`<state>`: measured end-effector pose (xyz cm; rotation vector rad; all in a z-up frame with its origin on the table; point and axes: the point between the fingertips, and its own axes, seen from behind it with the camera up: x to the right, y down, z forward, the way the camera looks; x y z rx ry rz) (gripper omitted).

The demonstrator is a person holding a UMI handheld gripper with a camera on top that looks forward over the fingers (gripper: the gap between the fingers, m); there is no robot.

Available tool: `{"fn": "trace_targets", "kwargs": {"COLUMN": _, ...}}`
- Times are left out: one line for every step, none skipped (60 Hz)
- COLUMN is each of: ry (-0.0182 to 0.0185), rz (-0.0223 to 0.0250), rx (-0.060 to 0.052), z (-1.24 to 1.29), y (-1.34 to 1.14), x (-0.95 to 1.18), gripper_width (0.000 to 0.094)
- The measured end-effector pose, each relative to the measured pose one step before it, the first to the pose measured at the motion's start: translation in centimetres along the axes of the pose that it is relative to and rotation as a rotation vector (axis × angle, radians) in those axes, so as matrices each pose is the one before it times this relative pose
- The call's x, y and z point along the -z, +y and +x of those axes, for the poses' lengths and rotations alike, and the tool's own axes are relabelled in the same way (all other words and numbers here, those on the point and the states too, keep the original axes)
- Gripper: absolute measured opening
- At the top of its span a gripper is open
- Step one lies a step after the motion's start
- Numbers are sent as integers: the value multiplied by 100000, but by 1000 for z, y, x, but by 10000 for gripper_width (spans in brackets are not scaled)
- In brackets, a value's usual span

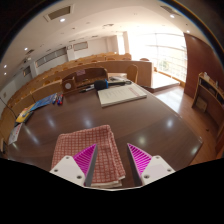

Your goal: Fold towel

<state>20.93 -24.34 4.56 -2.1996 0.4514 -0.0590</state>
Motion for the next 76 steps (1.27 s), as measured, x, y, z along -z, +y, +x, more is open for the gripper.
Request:
{"fn": "trace_targets", "kwargs": {"ry": 2538, "rz": 850, "rx": 1322, "z": 1053, "y": -639, "x": -80, "gripper_width": 627}}
{"fn": "trace_targets", "kwargs": {"ry": 2510, "rz": 1195, "rx": 1325, "z": 914, "y": -247, "x": 192, "gripper_width": 674}}
{"fn": "trace_targets", "kwargs": {"ry": 1737, "rz": 904, "rx": 1034, "z": 588, "y": -145, "x": 164, "gripper_width": 708}}
{"fn": "trace_targets", "kwargs": {"ry": 1536, "rz": 707, "rx": 896, "z": 547, "y": -296, "x": 63, "gripper_width": 730}}
{"fn": "trace_targets", "kwargs": {"ry": 1032, "rz": 590, "rx": 793, "z": 519, "y": -253, "x": 204, "gripper_width": 744}}
{"fn": "trace_targets", "kwargs": {"ry": 609, "rz": 510, "rx": 712, "z": 401, "y": -241, "x": 225, "gripper_width": 753}}
{"fn": "trace_targets", "kwargs": {"ry": 246, "rz": 450, "rx": 635, "z": 301, "y": -213, "x": 256, "gripper_width": 763}}
{"fn": "trace_targets", "kwargs": {"ry": 97, "rz": 355, "rx": 649, "z": 219, "y": -201, "x": 281, "gripper_width": 779}}
{"fn": "trace_targets", "kwargs": {"ry": -11, "rz": 277, "rx": 762, "z": 171, "y": -179, "x": 311, "gripper_width": 798}}
{"fn": "trace_targets", "kwargs": {"ry": -131, "rz": 207, "rx": 900, "z": 100, "y": -161, "x": 296, "gripper_width": 823}}
{"fn": "trace_targets", "kwargs": {"ry": -207, "rz": 209, "rx": 1042, "z": 43, "y": -149, "x": 370, "gripper_width": 845}}
{"fn": "trace_targets", "kwargs": {"ry": 452, "rz": 252, "rx": 1314, "z": 296, "y": -382, "x": 607, "gripper_width": 853}}
{"fn": "trace_targets", "kwargs": {"ry": -154, "rz": 420, "rx": 1274, "z": -38, "y": -236, "x": 343, "gripper_width": 862}}
{"fn": "trace_targets", "kwargs": {"ry": -349, "rz": 361, "rx": 1240, "z": -112, "y": -108, "x": 401, "gripper_width": 857}}
{"fn": "trace_targets", "kwargs": {"ry": -482, "rz": 186, "rx": 1246, "z": -70, "y": -161, "x": 361, "gripper_width": 852}}
{"fn": "trace_targets", "kwargs": {"ry": -387, "rz": 243, "rx": 1178, "z": -250, "y": -75, "x": 410, "gripper_width": 850}}
{"fn": "trace_targets", "kwargs": {"ry": -291, "rz": 251, "rx": 1171, "z": -186, "y": -71, "x": 450, "gripper_width": 848}}
{"fn": "trace_targets", "kwargs": {"ry": -273, "rz": 276, "rx": 1096, "z": -203, "y": -75, "x": 499, "gripper_width": 849}}
{"fn": "trace_targets", "kwargs": {"ry": -274, "rz": 186, "rx": 974, "z": -156, "y": -10, "x": 535, "gripper_width": 850}}
{"fn": "trace_targets", "kwargs": {"ry": -268, "rz": 123, "rx": 985, "z": -210, "y": -44, "x": 544, "gripper_width": 852}}
{"fn": "trace_targets", "kwargs": {"ry": -307, "rz": 142, "rx": 904, "z": -184, "y": 1, "x": 576, "gripper_width": 850}}
{"fn": "trace_targets", "kwargs": {"ry": -392, "rz": 206, "rx": 781, "z": -252, "y": 12, "x": 643, "gripper_width": 853}}
{"fn": "trace_targets", "kwargs": {"ry": -286, "rz": 356, "rx": 602, "z": -787, "y": -141, "x": 686, "gripper_width": 853}}
{"fn": "trace_targets", "kwargs": {"ry": -622, "rz": 337, "rx": 505, "z": -272, "y": -58, "x": 569, "gripper_width": 853}}
{"fn": "trace_targets", "kwargs": {"ry": -523, "rz": 235, "rx": 316, "z": -311, "y": -30, "x": 615, "gripper_width": 853}}
{"fn": "trace_targets", "kwargs": {"ry": -502, "rz": 152, "rx": 165, "z": -351, "y": 17, "x": 656, "gripper_width": 851}}
{"fn": "trace_targets", "kwargs": {"ry": -511, "rz": 122, "rx": 121, "z": -380, "y": 36, "x": 675, "gripper_width": 850}}
{"fn": "trace_targets", "kwargs": {"ry": -627, "rz": 141, "rx": 112, "z": -476, "y": 40, "x": 676, "gripper_width": 853}}
{"fn": "trace_targets", "kwargs": {"ry": -728, "rz": 220, "rx": 67, "z": -494, "y": 47, "x": 698, "gripper_width": 852}}
{"fn": "trace_targets", "kwargs": {"ry": -807, "rz": 318, "rx": 68, "z": -529, "y": 43, "x": 697, "gripper_width": 854}}
{"fn": "trace_targets", "kwargs": {"ry": -821, "rz": 405, "rx": 66, "z": -537, "y": 22, "x": 711, "gripper_width": 852}}
{"fn": "trace_targets", "kwargs": {"ry": -720, "rz": 403, "rx": 75, "z": -511, "y": 12, "x": 726, "gripper_width": 851}}
{"fn": "trace_targets", "kwargs": {"ry": -614, "rz": 401, "rx": 116, "z": -496, "y": 24, "x": 737, "gripper_width": 851}}
{"fn": "trace_targets", "kwargs": {"ry": -387, "rz": 356, "rx": 273, "z": -620, "y": 68, "x": 889, "gripper_width": 852}}
{"fn": "trace_targets", "kwargs": {"ry": -446, "rz": 408, "rx": 240, "z": -436, "y": 2, "x": 728, "gripper_width": 850}}
{"fn": "trace_targets", "kwargs": {"ry": -349, "rz": 449, "rx": 219, "z": -457, "y": 57, "x": 743, "gripper_width": 852}}
{"fn": "trace_targets", "kwargs": {"ry": -287, "rz": 524, "rx": 171, "z": -464, "y": 64, "x": 793, "gripper_width": 852}}
{"fn": "trace_targets", "kwargs": {"ry": -289, "rz": 567, "rx": 224, "z": -444, "y": 90, "x": 821, "gripper_width": 851}}
{"fn": "trace_targets", "kwargs": {"ry": -253, "rz": 428, "rx": 286, "z": -454, "y": 121, "x": 819, "gripper_width": 850}}
{"fn": "trace_targets", "kwargs": {"ry": -186, "rz": 228, "rx": 291, "z": -436, "y": 167, "x": 818, "gripper_width": 849}}
{"fn": "trace_targets", "kwargs": {"ry": -89, "rz": 137, "rx": 255, "z": -417, "y": 194, "x": 834, "gripper_width": 849}}
{"fn": "trace_targets", "kwargs": {"ry": -62, "rz": 214, "rx": 123, "z": -407, "y": 165, "x": 773, "gripper_width": 849}}
{"fn": "trace_targets", "kwargs": {"ry": -91, "rz": 239, "rx": 113, "z": -419, "y": 177, "x": 797, "gripper_width": 849}}
{"fn": "trace_targets", "kwargs": {"ry": -253, "rz": 238, "rx": 52, "z": -313, "y": 186, "x": 722, "gripper_width": 850}}
{"fn": "trace_targets", "kwargs": {"ry": -86, "rz": 71, "rx": 222, "z": -375, "y": 204, "x": 830, "gripper_width": 850}}
{"fn": "trace_targets", "kwargs": {"ry": -108, "rz": 4, "rx": 278, "z": -472, "y": 285, "x": 768, "gripper_width": 849}}
{"fn": "trace_targets", "kwargs": {"ry": -109, "rz": -158, "rx": 298, "z": -363, "y": 265, "x": 732, "gripper_width": 849}}
{"fn": "trace_targets", "kwargs": {"ry": -63, "rz": -136, "rx": 368, "z": -322, "y": 221, "x": 663, "gripper_width": 848}}
{"fn": "trace_targets", "kwargs": {"ry": -33, "rz": -60, "rx": 307, "z": -306, "y": 246, "x": 626, "gripper_width": 846}}
{"fn": "trace_targets", "kwargs": {"ry": 9, "rz": 33, "rx": 295, "z": -284, "y": 254, "x": 647, "gripper_width": 848}}
{"fn": "trace_targets", "kwargs": {"ry": 46, "rz": -25, "rx": 313, "z": -263, "y": 264, "x": 637, "gripper_width": 848}}
{"fn": "trace_targets", "kwargs": {"ry": 44, "rz": -140, "rx": 263, "z": -259, "y": 237, "x": 656, "gripper_width": 848}}
{"fn": "trace_targets", "kwargs": {"ry": 34, "rz": -107, "rx": 302, "z": -225, "y": 235, "x": 633, "gripper_width": 847}}
{"fn": "trace_targets", "kwargs": {"ry": 8, "rz": 15, "rx": 351, "z": -241, "y": 228, "x": 644, "gripper_width": 848}}
{"fn": "trace_targets", "kwargs": {"ry": -132, "rz": 136, "rx": 448, "z": -217, "y": 201, "x": 607, "gripper_width": 847}}
{"fn": "trace_targets", "kwargs": {"ry": -303, "rz": 192, "rx": 377, "z": -116, "y": 271, "x": 517, "gripper_width": 847}}
{"fn": "trace_targets", "kwargs": {"ry": -263, "rz": -41, "rx": 240, "z": -137, "y": 212, "x": 474, "gripper_width": 845}}
{"fn": "trace_targets", "kwargs": {"ry": -203, "rz": -156, "rx": 134, "z": -253, "y": 176, "x": 477, "gripper_width": 847}}
{"fn": "trace_targets", "kwargs": {"ry": -157, "rz": -125, "rx": 93, "z": -364, "y": 152, "x": 413, "gripper_width": 848}}
{"fn": "trace_targets", "kwargs": {"ry": -139, "rz": 82, "rx": 196, "z": -193, "y": 118, "x": 434, "gripper_width": 846}}
{"fn": "trace_targets", "kwargs": {"ry": -116, "rz": 262, "rx": 114, "z": -173, "y": 65, "x": 375, "gripper_width": 847}}
{"fn": "trace_targets", "kwargs": {"ry": 21, "rz": 336, "rx": 52, "z": -166, "y": 25, "x": 369, "gripper_width": 845}}
{"fn": "trace_targets", "kwargs": {"ry": 173, "rz": 291, "rx": 52, "z": -124, "y": 34, "x": 377, "gripper_width": 849}}
{"fn": "trace_targets", "kwargs": {"ry": 233, "rz": 115, "rx": 56, "z": -61, "y": 57, "x": 374, "gripper_width": 848}}
{"fn": "trace_targets", "kwargs": {"ry": 182, "rz": -70, "rx": 76, "z": -75, "y": 100, "x": 326, "gripper_width": 847}}
{"fn": "trace_targets", "kwargs": {"ry": 143, "rz": -136, "rx": 189, "z": -67, "y": 82, "x": 258, "gripper_width": 847}}
{"fn": "trace_targets", "kwargs": {"ry": 86, "rz": -31, "rx": 243, "z": -74, "y": 79, "x": 265, "gripper_width": 846}}
{"fn": "trace_targets", "kwargs": {"ry": -3, "rz": 152, "rx": 218, "z": -76, "y": 24, "x": 267, "gripper_width": 847}}
{"fn": "trace_targets", "kwargs": {"ry": -93, "rz": 343, "rx": 217, "z": 159, "y": 57, "x": 164, "gripper_width": 848}}
{"fn": "trace_targets", "kwargs": {"ry": -31, "rz": 369, "rx": 99, "z": -133, "y": -25, "x": 274, "gripper_width": 849}}
{"fn": "trace_targets", "kwargs": {"ry": 57, "rz": 264, "rx": 115, "z": -120, "y": -42, "x": 287, "gripper_width": 848}}
{"fn": "trace_targets", "kwargs": {"ry": 123, "rz": 250, "rx": 154, "z": -66, "y": -39, "x": 274, "gripper_width": 848}}
{"fn": "trace_targets", "kwargs": {"ry": 166, "rz": 301, "rx": 251, "z": -22, "y": -33, "x": 257, "gripper_width": 849}}
{"fn": "trace_targets", "kwargs": {"ry": 200, "rz": 272, "rx": 246, "z": 7, "y": -31, "x": 203, "gripper_width": 847}}
{"fn": "trace_targets", "kwargs": {"ry": 155, "rz": 176, "rx": 125, "z": 26, "y": -30, "x": 208, "gripper_width": 847}}
{"fn": "trace_targets", "kwargs": {"ry": 122, "rz": 50, "rx": -111, "z": -26, "y": 5, "x": 191, "gripper_width": 848}}
